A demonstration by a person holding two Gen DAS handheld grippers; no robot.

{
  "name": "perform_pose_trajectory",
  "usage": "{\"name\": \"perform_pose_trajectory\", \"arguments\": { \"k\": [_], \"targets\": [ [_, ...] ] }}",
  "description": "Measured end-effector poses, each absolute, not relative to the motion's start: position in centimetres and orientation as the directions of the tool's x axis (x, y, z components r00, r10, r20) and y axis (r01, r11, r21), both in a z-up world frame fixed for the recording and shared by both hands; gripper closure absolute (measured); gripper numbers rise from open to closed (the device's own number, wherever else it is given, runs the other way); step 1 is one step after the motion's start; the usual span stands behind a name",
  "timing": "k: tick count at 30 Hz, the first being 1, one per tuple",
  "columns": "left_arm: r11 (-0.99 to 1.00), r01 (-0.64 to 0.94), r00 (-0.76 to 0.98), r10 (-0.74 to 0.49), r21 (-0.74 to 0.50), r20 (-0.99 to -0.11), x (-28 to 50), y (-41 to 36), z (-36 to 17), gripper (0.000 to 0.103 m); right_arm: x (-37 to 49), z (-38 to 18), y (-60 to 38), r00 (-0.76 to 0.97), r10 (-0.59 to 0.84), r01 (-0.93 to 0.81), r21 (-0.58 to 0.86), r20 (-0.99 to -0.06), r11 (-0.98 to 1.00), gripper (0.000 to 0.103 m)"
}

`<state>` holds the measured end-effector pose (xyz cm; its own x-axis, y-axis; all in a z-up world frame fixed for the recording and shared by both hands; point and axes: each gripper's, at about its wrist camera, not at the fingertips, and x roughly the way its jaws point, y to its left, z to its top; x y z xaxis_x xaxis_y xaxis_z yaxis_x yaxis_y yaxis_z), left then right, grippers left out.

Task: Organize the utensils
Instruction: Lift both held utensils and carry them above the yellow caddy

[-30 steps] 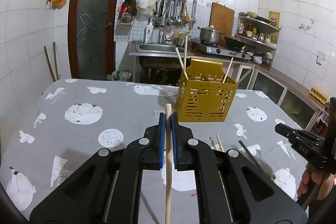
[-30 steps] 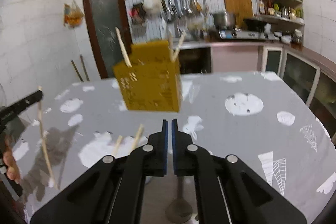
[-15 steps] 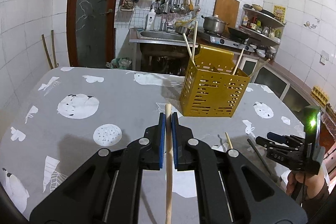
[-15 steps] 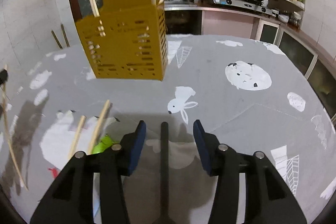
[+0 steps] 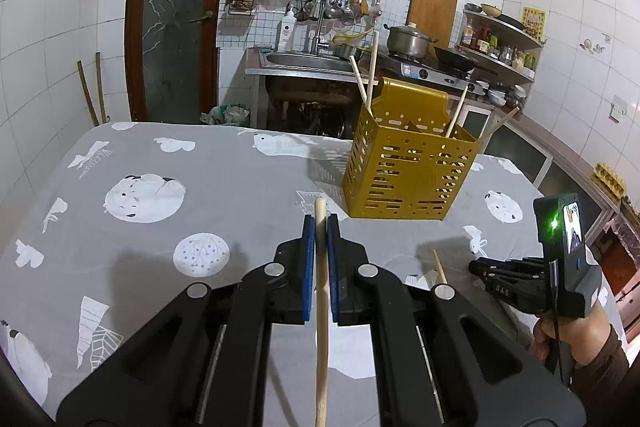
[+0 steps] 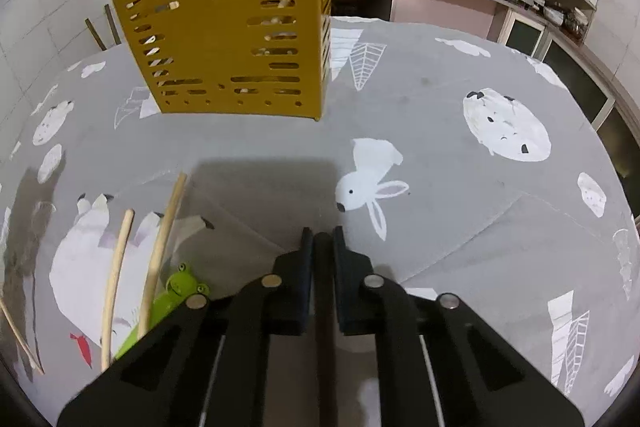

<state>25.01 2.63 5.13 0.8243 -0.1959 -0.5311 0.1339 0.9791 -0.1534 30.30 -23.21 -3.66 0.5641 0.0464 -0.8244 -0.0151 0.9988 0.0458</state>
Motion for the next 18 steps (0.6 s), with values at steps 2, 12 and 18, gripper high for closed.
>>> {"name": "perform_pose_trajectory", "arguments": {
  "k": [2, 12, 18],
  "targets": [
    [0.978, 0.134, 0.824, -0.199, -0.158, -0.531, 25.0, 2.6, 5.1, 0.098, 29.7, -3.2, -23.4, 0.582, 0.065, -0.01, 0.074, -0.811, 0.997, 0.093],
    [0.978, 0.143, 0.844, -0.202, -0.154, -0.498, 23.8, 2.2, 6.3, 0.098, 22.8, 3.6, -24.8, 0.787, 0.126, -0.029, 0.167, -0.604, 0.986, 0.093],
    [0.98, 0.149, 0.862, -0.193, -0.13, -0.469, 22.7, 1.3, 7.4, 0.098, 19.3, 6.2, -25.0, 0.88, 0.102, -0.035, 0.15, -0.465, 0.988, 0.093]
  ]
}}
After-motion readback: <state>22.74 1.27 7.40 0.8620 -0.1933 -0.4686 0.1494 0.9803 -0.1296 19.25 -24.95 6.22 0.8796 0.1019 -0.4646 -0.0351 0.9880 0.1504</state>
